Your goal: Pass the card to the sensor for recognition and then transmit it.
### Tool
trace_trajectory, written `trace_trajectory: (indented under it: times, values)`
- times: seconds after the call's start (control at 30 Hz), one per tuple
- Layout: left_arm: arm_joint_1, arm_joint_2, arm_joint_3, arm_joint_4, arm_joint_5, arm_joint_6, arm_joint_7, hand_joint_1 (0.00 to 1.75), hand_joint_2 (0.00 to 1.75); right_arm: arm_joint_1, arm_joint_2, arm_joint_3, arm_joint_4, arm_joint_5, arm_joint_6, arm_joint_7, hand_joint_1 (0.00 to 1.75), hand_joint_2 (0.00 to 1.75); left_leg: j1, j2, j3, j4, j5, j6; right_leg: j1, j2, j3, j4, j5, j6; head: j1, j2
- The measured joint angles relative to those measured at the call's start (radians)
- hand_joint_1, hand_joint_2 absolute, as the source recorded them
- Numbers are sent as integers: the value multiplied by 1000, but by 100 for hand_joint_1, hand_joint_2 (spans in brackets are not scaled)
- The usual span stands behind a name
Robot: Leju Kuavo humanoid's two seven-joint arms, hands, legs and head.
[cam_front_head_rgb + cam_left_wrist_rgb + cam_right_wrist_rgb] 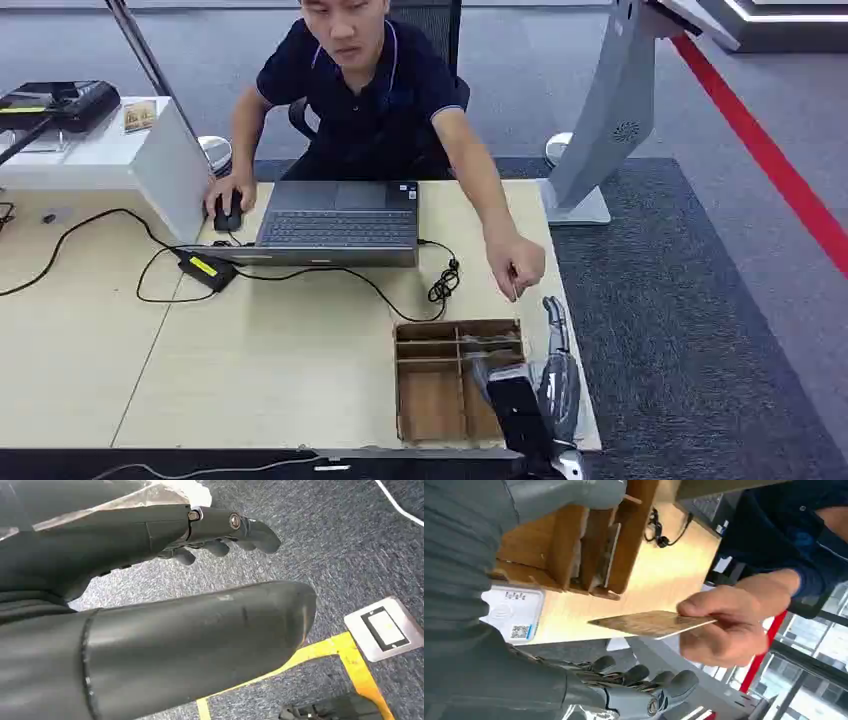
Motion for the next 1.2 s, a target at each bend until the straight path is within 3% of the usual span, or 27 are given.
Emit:
trace_trajectory:
  times: [0.33, 0.37, 0.4, 0.43, 0.5, 1.2]
  values:
    - [0, 0, 0, 0, -4, -5, -1, 0, 0, -4, 0, -1, -55, 17, 0, 0, 0, 175, 0, 0, 0, 0, 0, 0, 0, 0, 0, 0, 0, 0, 0, 0]
    - [0, 0, 0, 0, -5, -5, -1, 0, 0, -4, 0, -2, -58, 19, 0, 0, 19, 175, 0, 0, 0, 0, 0, 0, 0, 0, 0, 0, 0, 0, 0, 0]
    - [0, 0, 0, 0, -5, -5, -1, 0, 0, -4, 0, -2, -61, 19, 0, 0, 141, 175, 0, 0, 0, 0, 0, 0, 0, 0, 0, 0, 0, 0, 0, 0]
    - [0, 0, 0, 0, -5, -5, -1, 0, 0, -4, 0, -2, -63, 21, 0, 0, 141, 175, 0, 0, 0, 0, 0, 0, 0, 0, 0, 0, 0, 0, 0, 0]
    - [0, 0, -1, 0, -5, -5, -1, 0, 0, -4, 0, -2, -67, 21, 0, 0, 175, 175, 0, 0, 0, 0, 0, 0, 0, 0, 0, 0, 0, 0, 0, 0]
    - [0, 0, -1, 0, -6, -6, -1, 0, 0, -3, 0, -14, -78, 9, 0, -7, 175, 175, 0, 0, 0, 0, 0, 0, 0, 0, 0, 0, 0, 0, 0, 0]
